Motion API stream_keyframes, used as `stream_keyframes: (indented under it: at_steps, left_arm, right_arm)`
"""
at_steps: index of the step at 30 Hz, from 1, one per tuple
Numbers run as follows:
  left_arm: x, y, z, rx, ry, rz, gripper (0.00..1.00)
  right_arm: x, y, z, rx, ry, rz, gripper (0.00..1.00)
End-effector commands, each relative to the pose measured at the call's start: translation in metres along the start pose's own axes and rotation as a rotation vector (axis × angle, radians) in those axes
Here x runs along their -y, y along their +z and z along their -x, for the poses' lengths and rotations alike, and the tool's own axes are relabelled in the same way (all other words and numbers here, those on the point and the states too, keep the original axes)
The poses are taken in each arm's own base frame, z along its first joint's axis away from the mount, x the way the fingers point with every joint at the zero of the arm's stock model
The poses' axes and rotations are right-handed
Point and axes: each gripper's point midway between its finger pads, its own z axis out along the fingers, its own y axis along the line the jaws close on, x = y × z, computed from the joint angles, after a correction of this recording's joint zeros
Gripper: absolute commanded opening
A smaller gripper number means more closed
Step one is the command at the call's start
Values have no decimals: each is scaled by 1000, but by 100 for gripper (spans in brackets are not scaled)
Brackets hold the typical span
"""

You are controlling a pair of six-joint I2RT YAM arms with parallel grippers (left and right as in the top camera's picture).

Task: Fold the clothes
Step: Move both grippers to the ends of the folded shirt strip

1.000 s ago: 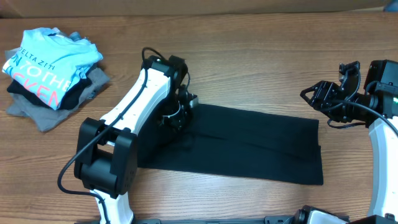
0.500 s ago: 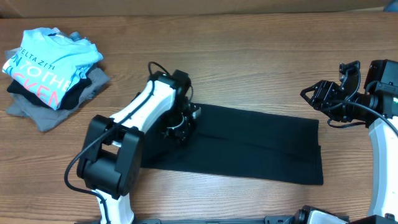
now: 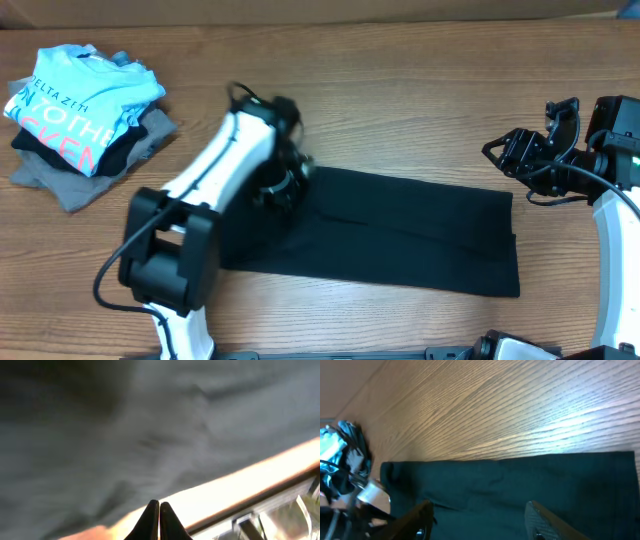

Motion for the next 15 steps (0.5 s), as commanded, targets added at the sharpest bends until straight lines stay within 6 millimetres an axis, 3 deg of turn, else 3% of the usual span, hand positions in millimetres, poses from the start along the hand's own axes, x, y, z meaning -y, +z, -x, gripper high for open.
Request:
stream_keyframes:
  at_steps: [1, 6, 11, 15]
  left_arm:
    - [-43, -24, 17, 93, -95, 59, 10]
    - [-73, -17, 25, 153, -149, 39, 4]
    - [-79, 17, 21, 144, -105, 21, 4]
    - [-107, 37, 15, 151, -254, 104, 4]
  right_arm:
    - [-6, -8, 5, 29, -16, 12, 63]
    - [-6, -8, 5, 30, -17, 12, 63]
    - [0, -8, 8, 43, 36, -21, 64]
    - [16, -9, 11, 67, 156, -110, 68]
